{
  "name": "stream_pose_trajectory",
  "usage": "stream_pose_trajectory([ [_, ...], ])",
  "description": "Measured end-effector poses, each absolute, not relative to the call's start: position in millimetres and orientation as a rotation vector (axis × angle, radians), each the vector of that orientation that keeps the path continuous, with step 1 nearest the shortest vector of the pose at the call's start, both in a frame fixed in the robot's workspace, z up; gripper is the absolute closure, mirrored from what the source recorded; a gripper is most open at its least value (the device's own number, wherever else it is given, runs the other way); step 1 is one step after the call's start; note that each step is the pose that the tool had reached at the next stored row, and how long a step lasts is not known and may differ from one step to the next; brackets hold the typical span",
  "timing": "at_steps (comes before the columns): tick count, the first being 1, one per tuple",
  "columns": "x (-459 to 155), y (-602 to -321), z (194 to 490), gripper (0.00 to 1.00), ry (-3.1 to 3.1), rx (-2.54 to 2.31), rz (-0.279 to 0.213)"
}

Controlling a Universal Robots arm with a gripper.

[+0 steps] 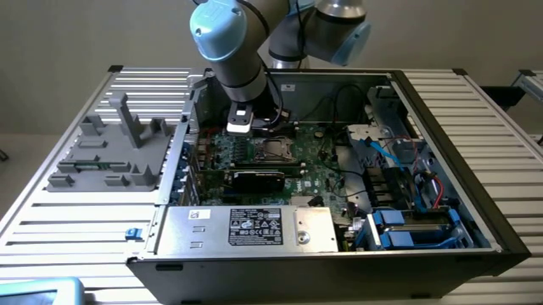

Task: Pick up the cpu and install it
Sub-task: 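Install the first cpu locking lever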

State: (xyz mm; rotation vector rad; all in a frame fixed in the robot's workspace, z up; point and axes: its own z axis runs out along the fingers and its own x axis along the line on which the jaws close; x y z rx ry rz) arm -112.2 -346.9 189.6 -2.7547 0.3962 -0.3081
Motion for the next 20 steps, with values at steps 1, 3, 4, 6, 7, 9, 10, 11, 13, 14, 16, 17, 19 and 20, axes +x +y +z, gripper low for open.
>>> stream_pose_trajectory([
  [1,-111.4,-347.0,189.5,0.89,0.396,-2.755,-0.308],
  [3,-109.9,-346.9,189.2,0.89,0.396,-2.755,-0.308],
  [4,-109.3,-347.0,189.1,0.89,0.396,-2.755,-0.308],
  [6,-108.2,-347.0,189.0,0.89,0.396,-2.755,-0.308],
  [7,-107.8,-347.0,189.0,0.89,0.396,-2.755,-0.308],
  [9,-106.7,-346.9,189.0,0.89,0.396,-2.755,-0.308],
  [10,-106.3,-347.0,189.0,0.89,0.396,-2.755,-0.308],
  [11,-105.8,-347.0,189.0,0.89,0.396,-2.755,-0.308],
  [13,-104.8,-346.9,188.9,0.89,0.396,-2.755,-0.308],
  [14,-104.3,-346.9,188.9,0.89,0.396,-2.755,-0.308],
  [16,-103.6,-346.9,188.8,0.89,0.396,-2.755,-0.308],
  [17,-103.2,-346.9,188.6,0.89,0.396,-2.755,-0.308],
  [19,-102.6,-346.9,188.4,0.89,0.396,-2.755,-0.308],
  [20,-102.3,-346.9,188.3,0.89,0.396,-2.755,-0.308],
])
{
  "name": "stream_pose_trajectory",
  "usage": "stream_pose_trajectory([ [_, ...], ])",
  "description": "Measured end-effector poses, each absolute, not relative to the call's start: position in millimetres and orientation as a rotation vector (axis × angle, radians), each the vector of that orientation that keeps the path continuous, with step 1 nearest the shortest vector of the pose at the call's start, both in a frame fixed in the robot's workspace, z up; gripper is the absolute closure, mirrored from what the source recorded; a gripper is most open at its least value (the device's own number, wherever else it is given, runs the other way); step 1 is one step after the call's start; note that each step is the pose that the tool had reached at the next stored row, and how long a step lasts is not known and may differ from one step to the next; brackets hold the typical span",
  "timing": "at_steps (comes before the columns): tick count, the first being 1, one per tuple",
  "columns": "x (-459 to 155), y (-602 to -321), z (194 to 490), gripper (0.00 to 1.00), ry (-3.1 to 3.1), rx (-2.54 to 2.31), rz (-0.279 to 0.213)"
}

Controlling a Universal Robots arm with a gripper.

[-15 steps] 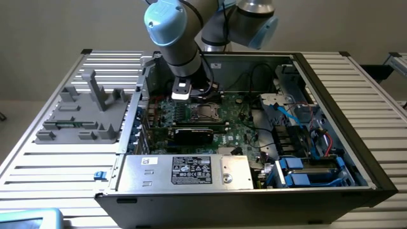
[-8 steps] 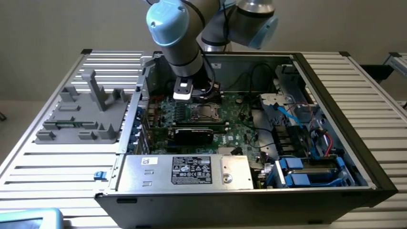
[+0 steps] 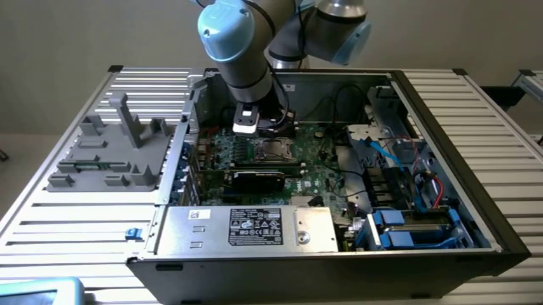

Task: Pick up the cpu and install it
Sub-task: 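Install the first cpu locking lever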

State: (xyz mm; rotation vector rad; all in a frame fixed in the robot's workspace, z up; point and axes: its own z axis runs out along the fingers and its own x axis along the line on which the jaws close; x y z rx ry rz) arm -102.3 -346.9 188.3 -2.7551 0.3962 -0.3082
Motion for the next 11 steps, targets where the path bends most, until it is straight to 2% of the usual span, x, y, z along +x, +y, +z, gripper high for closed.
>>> stream_pose_trajectory([
  [11,-96.9,-346.6,187.8,0.89,0.396,-2.755,-0.308],
])
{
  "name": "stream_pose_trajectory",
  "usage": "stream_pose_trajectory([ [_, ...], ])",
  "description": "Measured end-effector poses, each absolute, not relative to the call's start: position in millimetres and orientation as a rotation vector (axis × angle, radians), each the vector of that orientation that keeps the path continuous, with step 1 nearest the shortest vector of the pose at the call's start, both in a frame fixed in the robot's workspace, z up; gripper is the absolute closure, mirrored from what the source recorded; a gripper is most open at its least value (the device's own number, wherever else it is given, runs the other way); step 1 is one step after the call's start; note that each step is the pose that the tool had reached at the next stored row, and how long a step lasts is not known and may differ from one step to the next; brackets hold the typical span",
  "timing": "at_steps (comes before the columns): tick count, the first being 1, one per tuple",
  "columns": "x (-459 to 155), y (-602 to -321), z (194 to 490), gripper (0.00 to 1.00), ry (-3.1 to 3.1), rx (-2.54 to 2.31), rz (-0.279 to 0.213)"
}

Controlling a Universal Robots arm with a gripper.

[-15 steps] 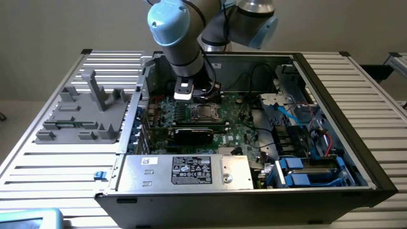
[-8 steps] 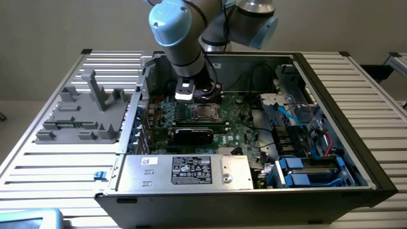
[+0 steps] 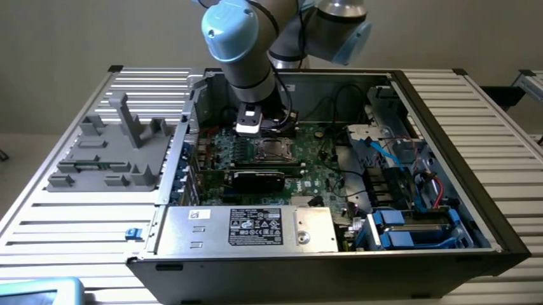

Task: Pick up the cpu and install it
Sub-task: 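Install the first cpu locking lever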

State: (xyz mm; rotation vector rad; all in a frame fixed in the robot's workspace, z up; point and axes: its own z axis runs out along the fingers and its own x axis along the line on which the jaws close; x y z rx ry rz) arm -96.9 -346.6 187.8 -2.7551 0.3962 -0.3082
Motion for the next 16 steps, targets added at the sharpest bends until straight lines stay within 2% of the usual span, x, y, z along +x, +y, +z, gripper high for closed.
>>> stream_pose_trajectory([
  [16,-88.2,-346.6,187.7,0.89,0.396,-2.755,-0.308],
])
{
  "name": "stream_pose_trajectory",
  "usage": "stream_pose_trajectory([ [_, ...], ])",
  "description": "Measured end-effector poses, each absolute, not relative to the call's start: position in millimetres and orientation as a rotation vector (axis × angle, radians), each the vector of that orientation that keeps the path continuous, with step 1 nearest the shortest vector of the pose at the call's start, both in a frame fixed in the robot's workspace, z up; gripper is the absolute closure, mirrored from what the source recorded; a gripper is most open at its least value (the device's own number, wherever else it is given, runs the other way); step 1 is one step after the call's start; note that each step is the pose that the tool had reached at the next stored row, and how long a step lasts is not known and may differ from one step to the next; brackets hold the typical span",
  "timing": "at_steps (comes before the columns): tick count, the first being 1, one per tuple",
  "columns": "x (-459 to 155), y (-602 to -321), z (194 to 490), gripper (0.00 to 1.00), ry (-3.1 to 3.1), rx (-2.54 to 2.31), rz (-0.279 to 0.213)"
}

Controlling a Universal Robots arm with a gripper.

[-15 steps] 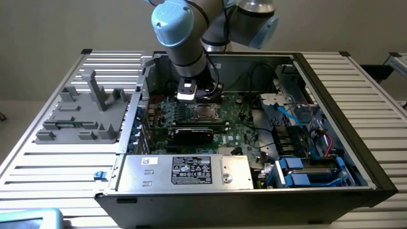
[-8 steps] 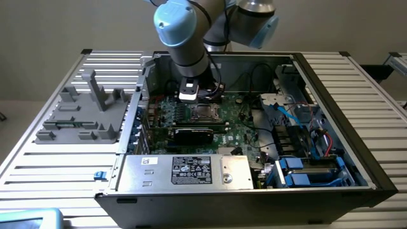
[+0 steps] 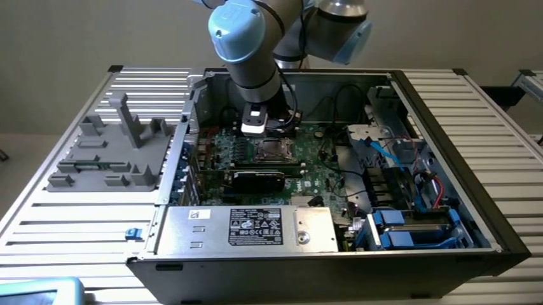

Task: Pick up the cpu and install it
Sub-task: 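Install the first cpu locking lever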

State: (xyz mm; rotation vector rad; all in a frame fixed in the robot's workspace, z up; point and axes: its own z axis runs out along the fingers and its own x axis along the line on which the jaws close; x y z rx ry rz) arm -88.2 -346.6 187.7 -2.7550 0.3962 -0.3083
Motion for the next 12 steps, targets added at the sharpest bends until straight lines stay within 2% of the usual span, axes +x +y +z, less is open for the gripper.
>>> stream_pose_trajectory([
  [12,-88.0,-347.2,187.4,0.89,0.397,-2.756,-0.305],
])
